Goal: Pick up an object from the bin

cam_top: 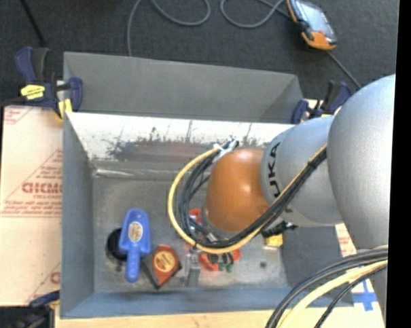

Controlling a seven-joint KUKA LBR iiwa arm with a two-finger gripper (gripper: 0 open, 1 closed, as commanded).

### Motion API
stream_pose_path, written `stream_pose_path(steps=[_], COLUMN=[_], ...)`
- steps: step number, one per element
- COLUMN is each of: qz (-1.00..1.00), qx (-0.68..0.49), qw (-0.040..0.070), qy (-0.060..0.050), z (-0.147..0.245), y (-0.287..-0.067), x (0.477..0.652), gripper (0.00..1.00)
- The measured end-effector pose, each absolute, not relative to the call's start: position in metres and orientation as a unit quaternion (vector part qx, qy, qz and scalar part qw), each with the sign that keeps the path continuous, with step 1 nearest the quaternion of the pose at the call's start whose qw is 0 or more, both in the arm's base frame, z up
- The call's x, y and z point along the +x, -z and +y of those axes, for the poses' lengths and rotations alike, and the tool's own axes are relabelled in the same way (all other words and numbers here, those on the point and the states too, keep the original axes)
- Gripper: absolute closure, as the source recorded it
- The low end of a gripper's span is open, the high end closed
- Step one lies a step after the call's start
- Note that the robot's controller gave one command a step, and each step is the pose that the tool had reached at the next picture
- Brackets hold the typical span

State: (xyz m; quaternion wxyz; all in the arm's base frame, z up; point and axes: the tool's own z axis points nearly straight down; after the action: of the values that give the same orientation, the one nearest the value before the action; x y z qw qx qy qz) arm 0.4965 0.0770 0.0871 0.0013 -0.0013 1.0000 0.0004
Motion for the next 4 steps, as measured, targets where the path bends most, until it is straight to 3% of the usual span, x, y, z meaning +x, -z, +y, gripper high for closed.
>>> stream_pose_path(steps=[1, 2, 3, 4], qz=[1.000, 0.997, 0.997, 0.999], qx=[-0.001, -0.074, -0.071, -0.039], qw=[0.001, 0.000, 0.004, 0.001], qy=[0.000, -0.001, 0.002, -0.001], z=[0.077, 0.046, 0.027, 0.044], y=[-0.087, -0.108, -0.098, -0.074], x=[0.497, 0.519, 0.509, 0.489], gripper=[0.00, 0.00, 0.00, 0.00])
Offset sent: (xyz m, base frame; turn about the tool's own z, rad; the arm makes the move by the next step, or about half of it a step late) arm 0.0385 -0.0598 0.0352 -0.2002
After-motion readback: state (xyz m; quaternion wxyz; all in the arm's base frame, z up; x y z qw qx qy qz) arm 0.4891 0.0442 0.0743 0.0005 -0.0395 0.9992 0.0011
